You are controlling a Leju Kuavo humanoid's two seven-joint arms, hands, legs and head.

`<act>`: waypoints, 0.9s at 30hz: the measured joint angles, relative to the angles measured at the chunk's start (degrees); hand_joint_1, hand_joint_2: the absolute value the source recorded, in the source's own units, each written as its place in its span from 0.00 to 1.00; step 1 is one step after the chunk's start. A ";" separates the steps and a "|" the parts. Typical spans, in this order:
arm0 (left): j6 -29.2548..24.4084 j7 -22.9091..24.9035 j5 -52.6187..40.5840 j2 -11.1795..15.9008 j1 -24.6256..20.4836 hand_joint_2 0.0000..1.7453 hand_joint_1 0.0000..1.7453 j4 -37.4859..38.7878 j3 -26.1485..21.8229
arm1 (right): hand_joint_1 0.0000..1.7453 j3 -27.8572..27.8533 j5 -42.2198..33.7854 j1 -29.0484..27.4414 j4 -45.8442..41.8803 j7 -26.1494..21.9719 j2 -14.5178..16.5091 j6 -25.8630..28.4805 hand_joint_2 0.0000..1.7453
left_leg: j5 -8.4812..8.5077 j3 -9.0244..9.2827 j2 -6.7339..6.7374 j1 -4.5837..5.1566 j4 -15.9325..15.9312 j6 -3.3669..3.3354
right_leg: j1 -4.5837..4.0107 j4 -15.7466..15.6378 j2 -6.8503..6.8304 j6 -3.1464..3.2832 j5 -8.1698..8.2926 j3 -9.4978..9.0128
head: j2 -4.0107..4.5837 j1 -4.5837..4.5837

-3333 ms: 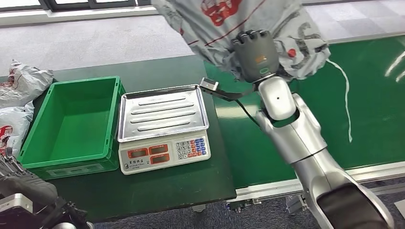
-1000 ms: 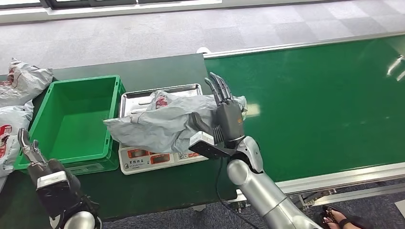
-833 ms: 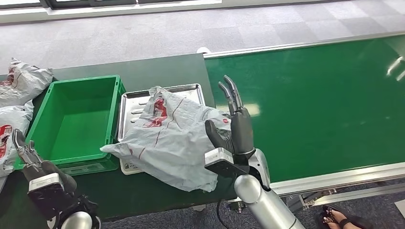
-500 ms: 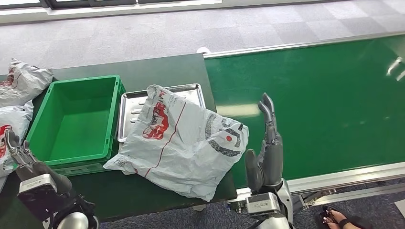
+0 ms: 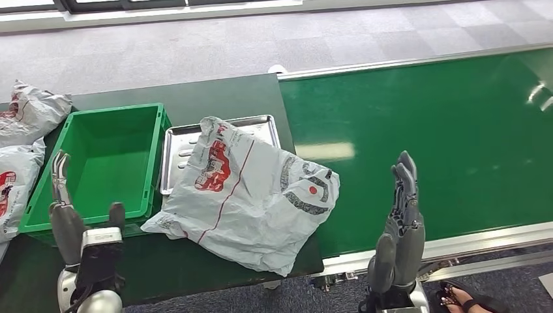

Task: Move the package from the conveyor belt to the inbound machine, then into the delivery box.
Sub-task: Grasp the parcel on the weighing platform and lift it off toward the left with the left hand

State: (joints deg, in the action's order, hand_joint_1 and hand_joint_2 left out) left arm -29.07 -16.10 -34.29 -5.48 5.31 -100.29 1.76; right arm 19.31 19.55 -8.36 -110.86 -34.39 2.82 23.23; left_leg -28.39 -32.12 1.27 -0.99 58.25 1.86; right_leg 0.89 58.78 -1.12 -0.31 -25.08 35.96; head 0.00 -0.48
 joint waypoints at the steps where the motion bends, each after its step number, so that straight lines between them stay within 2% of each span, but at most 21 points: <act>1: 0.55 0.47 -0.96 0.38 -0.30 1.00 0.00 0.21 0.09 | 0.00 -0.02 -0.02 0.12 0.00 0.04 0.00 -0.09 0.00 | -0.01 0.04 0.03 0.00 0.00 0.00 | 0.00 0.00 0.03 0.00 0.00 -0.01 | 0.00 0.00; 4: 6.08 3.58 -7.57 2.59 -2.00 1.00 0.00 1.59 1.27 | 0.00 -0.14 -0.33 0.48 0.01 0.26 -0.08 -0.79 0.00 | 0.00 0.20 -0.01 0.00 0.00 -0.01 | -0.01 -0.01 -0.02 0.00 -0.01 -0.01 | 0.00 0.00; 7: 15.75 6.33 -16.55 7.43 -6.88 1.00 0.00 6.88 5.05 | 0.00 -0.26 -1.53 1.26 0.21 0.26 -0.58 -2.03 0.00 | 0.06 0.18 -0.13 0.01 0.00 -0.01 | -0.01 0.00 -0.17 0.02 0.01 -0.05 | 0.00 0.01; 11: 25.33 5.34 -19.31 15.09 -15.65 1.00 0.00 17.15 11.99 | 0.00 -0.34 -3.46 2.83 1.55 -0.55 -1.74 -3.38 0.00 | 0.15 -0.07 0.06 -0.01 -0.01 0.10 | -0.01 0.01 -0.03 0.16 0.16 -0.03 | 0.00 0.01; 15: 28.84 3.82 -19.78 20.08 -21.25 1.00 0.00 24.29 17.95 | 0.00 -0.34 -4.26 4.12 2.99 -0.60 -2.67 -4.11 0.00 | 0.24 0.22 0.19 -0.03 -0.01 0.12 | -0.03 0.04 0.10 0.18 0.27 0.06 | 0.00 0.00; 18: 30.41 3.46 -20.06 22.07 -23.58 1.00 0.00 27.36 20.80 | 0.00 -0.34 -4.52 4.62 3.73 -0.60 -3.14 -4.08 0.00 | 0.26 0.19 0.13 -0.02 0.00 0.12 | -0.03 0.04 0.12 0.18 0.29 0.09 | 0.00 0.00; 21: 34.24 2.73 -19.89 23.04 -26.91 1.00 0.00 30.83 25.15 | 0.00 -0.33 -5.11 5.05 4.49 -0.72 -3.77 -3.41 0.00 | 0.26 0.14 0.02 -0.01 0.00 0.12 | -0.02 0.03 0.04 0.18 0.28 0.11 | 0.00 0.00; 27: 38.91 1.41 -15.80 22.20 -35.17 1.00 0.00 39.27 37.44 | 0.00 -0.09 -5.55 5.36 5.46 -1.14 -4.35 -2.17 0.00 | 0.26 0.11 0.01 0.05 0.01 0.10 | 0.06 0.03 0.01 0.14 0.30 0.07 | 0.00 0.01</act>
State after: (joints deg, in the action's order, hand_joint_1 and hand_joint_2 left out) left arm 9.85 -14.69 -50.10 16.73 -29.86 -61.02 39.20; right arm 19.22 14.01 -3.00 -105.40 -35.53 -1.53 21.06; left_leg -28.13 -32.01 1.28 -0.93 58.26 1.95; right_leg 0.95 58.80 -1.11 -0.16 -24.77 36.03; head 0.00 -0.46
